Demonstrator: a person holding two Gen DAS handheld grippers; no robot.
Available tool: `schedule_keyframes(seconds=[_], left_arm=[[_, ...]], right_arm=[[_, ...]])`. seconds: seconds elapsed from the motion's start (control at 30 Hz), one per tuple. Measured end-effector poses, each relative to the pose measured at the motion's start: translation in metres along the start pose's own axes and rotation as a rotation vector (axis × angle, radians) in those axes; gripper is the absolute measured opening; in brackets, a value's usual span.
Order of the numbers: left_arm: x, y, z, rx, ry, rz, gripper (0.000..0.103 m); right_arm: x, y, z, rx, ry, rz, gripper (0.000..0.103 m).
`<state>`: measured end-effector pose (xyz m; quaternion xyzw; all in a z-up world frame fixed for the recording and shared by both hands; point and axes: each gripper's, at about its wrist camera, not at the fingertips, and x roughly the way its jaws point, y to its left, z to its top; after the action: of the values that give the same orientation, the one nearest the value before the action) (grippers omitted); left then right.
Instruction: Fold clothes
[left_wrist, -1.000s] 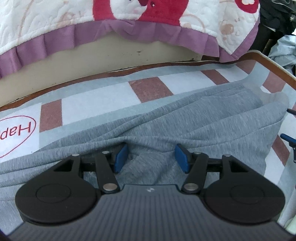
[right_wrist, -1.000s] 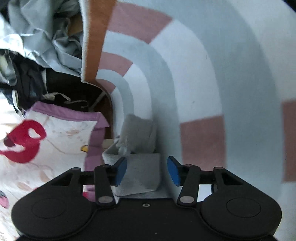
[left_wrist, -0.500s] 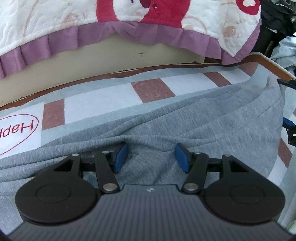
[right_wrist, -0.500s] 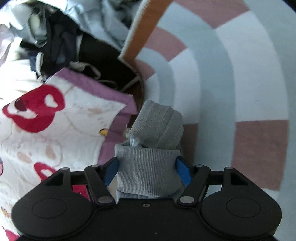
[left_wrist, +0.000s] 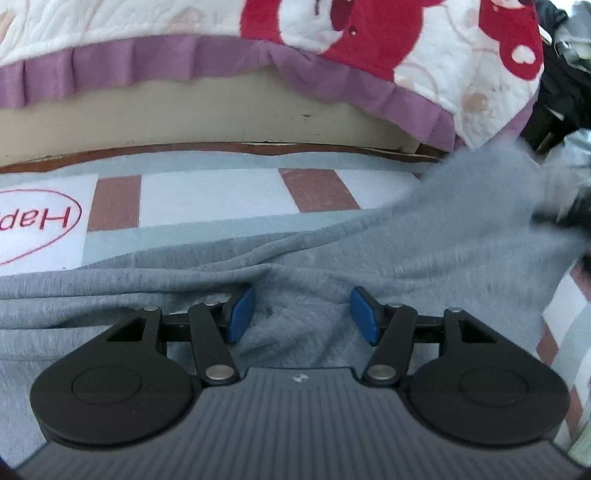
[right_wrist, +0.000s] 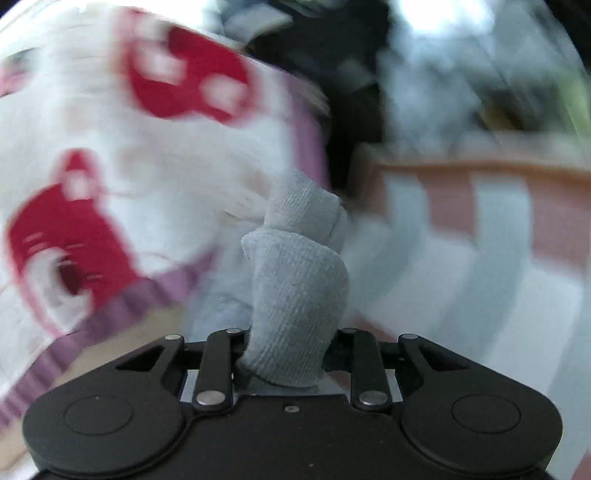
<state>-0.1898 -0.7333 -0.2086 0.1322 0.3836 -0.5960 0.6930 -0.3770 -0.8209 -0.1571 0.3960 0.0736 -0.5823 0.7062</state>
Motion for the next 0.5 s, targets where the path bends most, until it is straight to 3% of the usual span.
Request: schedule_keyframes(seconds=[0.1,0.13,0.27,0.37,0.5], left_arm=[[-0.003,0.002,0.001,-0.014,-0.016,0.002,0.054],[-0.007,0.004,0.0,-0.033,-0.038,0.007,0.054],[-0.037,0.015,-0.001,-0.07,-0.138,0.055,0.054],[-0.058,0.029,-0.009,-0.075,-0.095,0.101,0.056],[-0.068,0.049,-0.036,-0.172,-0.041,0.166,0.059]], right_arm=[[0.011,-0.035,0.002,0.208,0.078,0.003,0.029],[0.011,-0.037,0.003,0.224,0.082,0.006,0.029],[0.01,-0.017,0.004,0.109,0.048,-0.012,0.03],[0.015,-0.026,0.005,0.163,0.066,-0.013,0.03],[0.007,-0.026,0.003,0.153,0.061,-0.006,0.03]])
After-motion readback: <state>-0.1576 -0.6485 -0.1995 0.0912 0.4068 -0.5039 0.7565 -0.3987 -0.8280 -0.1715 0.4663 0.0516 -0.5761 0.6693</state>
